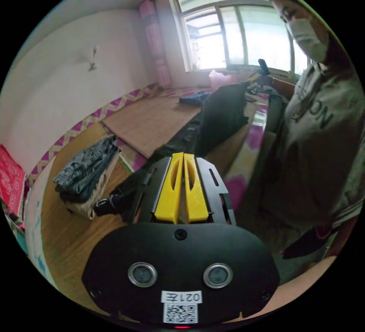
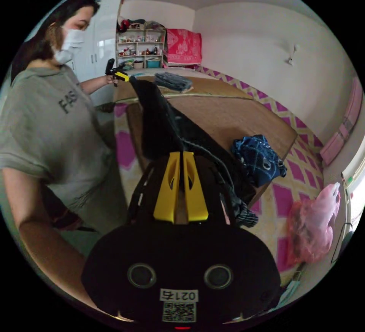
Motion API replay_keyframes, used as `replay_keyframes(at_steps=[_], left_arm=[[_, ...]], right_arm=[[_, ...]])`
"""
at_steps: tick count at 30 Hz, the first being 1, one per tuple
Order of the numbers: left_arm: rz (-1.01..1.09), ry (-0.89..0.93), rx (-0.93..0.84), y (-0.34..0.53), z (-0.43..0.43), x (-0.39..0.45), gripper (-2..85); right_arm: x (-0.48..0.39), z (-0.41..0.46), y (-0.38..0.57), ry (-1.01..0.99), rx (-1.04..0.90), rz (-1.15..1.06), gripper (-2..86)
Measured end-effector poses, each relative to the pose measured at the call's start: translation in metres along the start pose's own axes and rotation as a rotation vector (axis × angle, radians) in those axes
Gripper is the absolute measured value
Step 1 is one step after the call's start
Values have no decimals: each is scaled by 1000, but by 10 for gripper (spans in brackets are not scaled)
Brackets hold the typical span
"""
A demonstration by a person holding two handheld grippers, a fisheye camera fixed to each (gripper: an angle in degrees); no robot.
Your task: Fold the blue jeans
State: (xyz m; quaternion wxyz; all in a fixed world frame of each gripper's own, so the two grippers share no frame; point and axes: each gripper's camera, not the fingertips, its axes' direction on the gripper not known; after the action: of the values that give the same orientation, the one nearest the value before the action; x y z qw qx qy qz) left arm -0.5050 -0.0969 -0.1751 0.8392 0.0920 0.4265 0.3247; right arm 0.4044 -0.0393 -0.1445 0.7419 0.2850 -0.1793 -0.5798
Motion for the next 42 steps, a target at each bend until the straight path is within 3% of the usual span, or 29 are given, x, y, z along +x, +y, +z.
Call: replay_keyframes(at_steps=[4, 8, 15, 18, 19, 20, 22, 27, 31, 39, 42], left_arm=[[-138, 60, -8, 57, -16, 45, -10], [-327, 64, -5, 110, 14, 60, -9], [-461, 80, 61, 142, -3, 55, -5], [-532, -11, 148, 149, -43, 41, 14], [-589, -134, 152, 152, -57, 32, 39], [-645, -286, 94, 155, -65, 21, 77], [-700, -413, -13, 159, -65, 0, 103], [-771, -282, -150, 174, -37, -44, 97], [-795, -283, -120, 173, -51, -60, 14], [-762, -217, 53, 129, -96, -111, -7], [-842, -161, -100, 139, -71, -141, -7]], right_arm=[[-70, -3, 72, -64, -83, 93, -9], [-96, 61, 135, -136, -206, 258, -8], [-90, 77, 175, -133, -119, 420, 19], [-92, 56, 172, -186, -120, 389, 61], [-91, 43, 170, -173, -82, 381, 75], [-88, 29, 168, -141, -18, 383, 81], [-83, 15, 162, -85, 91, 375, 84], [-61, 36, 127, -3, 147, 314, 83], [-41, 81, 87, -44, 106, 224, 83], [-30, 145, 1, -169, 20, 15, 88], [-27, 164, -12, -181, 19, 10, 86]])
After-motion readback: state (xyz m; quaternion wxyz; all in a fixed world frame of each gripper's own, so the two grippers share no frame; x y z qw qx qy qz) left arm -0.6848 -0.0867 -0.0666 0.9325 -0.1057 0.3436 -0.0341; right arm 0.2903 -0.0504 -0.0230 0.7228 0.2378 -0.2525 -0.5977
